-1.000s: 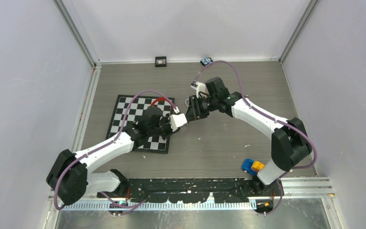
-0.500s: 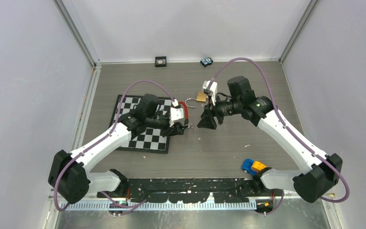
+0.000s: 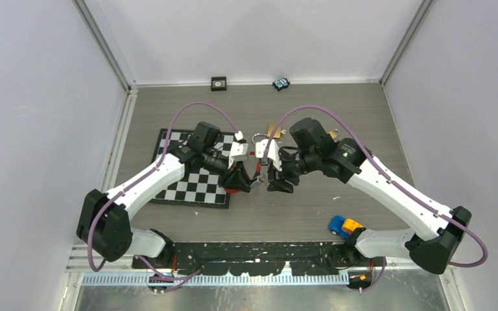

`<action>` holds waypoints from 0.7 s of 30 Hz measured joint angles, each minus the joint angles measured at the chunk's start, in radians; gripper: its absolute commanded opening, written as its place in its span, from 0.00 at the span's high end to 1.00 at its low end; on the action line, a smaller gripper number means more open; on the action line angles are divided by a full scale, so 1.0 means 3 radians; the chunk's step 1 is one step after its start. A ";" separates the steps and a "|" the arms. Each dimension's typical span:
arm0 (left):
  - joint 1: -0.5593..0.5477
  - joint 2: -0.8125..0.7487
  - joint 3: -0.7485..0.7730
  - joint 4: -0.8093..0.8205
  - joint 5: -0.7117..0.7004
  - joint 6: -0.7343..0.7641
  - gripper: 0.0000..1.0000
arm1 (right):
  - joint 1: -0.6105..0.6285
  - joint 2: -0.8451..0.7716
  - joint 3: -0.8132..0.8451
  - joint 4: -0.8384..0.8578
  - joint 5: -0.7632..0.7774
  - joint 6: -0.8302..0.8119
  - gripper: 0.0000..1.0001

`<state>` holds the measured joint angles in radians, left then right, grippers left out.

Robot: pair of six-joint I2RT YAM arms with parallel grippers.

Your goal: Unlock with the key

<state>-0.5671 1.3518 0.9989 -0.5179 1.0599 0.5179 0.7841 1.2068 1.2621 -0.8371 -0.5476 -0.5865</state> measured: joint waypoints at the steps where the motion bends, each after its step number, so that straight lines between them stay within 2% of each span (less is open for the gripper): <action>1: 0.0000 0.0022 0.0011 -0.0033 0.0028 0.0028 1.00 | 0.0017 0.0022 0.0027 -0.0023 0.0048 -0.0032 0.45; 10: 0.0000 0.0064 0.0017 -0.0216 0.0216 0.0155 1.00 | 0.0304 0.0196 0.0187 -0.0106 0.0423 -0.0172 0.49; 21: 0.0000 0.0064 0.0017 -0.0240 0.0235 0.0226 1.00 | 0.0351 0.0310 0.0240 -0.0103 0.0565 -0.0178 0.67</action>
<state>-0.5671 1.3708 1.0039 -0.5900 1.1305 0.5858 0.8894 1.2999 1.3342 -0.8680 -0.3782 -0.6399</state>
